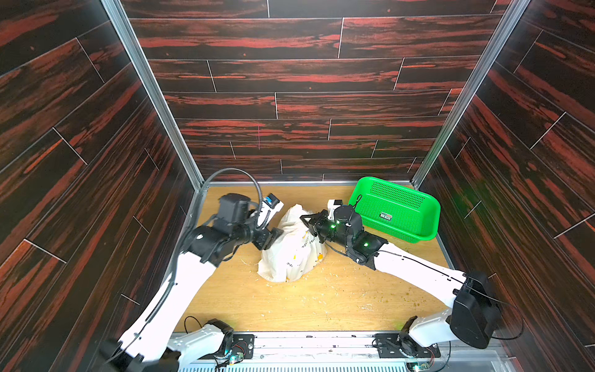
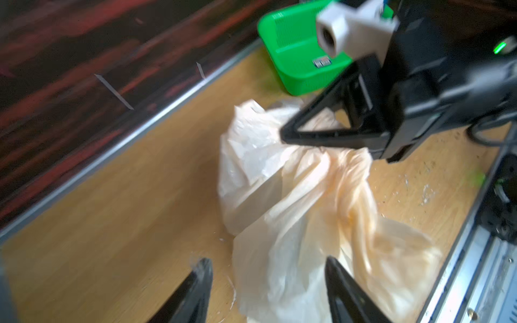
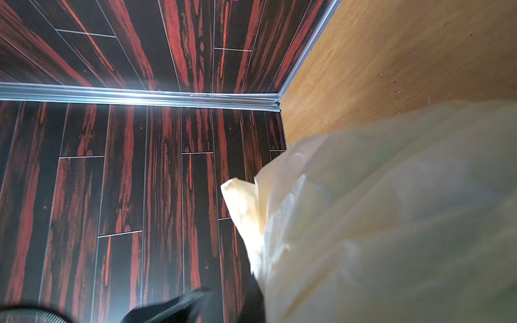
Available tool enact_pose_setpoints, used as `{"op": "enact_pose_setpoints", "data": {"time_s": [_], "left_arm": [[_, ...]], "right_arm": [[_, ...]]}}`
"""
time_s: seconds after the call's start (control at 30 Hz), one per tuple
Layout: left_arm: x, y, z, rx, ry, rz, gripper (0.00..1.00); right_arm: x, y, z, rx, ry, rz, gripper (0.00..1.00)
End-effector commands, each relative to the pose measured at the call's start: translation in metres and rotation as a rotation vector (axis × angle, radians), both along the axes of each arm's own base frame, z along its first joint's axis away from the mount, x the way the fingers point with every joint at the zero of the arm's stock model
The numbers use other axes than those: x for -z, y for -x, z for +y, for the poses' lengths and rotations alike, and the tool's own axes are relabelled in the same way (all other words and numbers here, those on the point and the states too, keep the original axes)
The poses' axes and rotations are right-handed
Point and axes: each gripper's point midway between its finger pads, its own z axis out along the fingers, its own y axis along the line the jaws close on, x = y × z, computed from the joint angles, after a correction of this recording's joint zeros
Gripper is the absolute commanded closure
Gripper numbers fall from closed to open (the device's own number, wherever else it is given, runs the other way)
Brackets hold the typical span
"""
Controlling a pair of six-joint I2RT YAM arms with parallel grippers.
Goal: Place the pineapple into a plastic bag & tie a knot
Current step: Cross the plastic bag at the center of the board.
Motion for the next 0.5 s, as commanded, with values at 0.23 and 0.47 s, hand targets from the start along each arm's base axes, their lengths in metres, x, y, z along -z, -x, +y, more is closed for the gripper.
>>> {"op": "enact_pose_setpoints", "data": {"time_s": [0.23,0.47], "left_arm": [[0.021,-0.01,-0.037,0.16,0.122,-0.001,0.32],[0.034,-0.005,-0.033,0.175,0.083,-0.002,0.6]], "right_arm": [[-0.014,-0.003,0.001,-0.019,-0.003,-0.067,1.0],[-0.016,-0.002,0.001,-0.033,0.01,-0.091,1.0]]}}
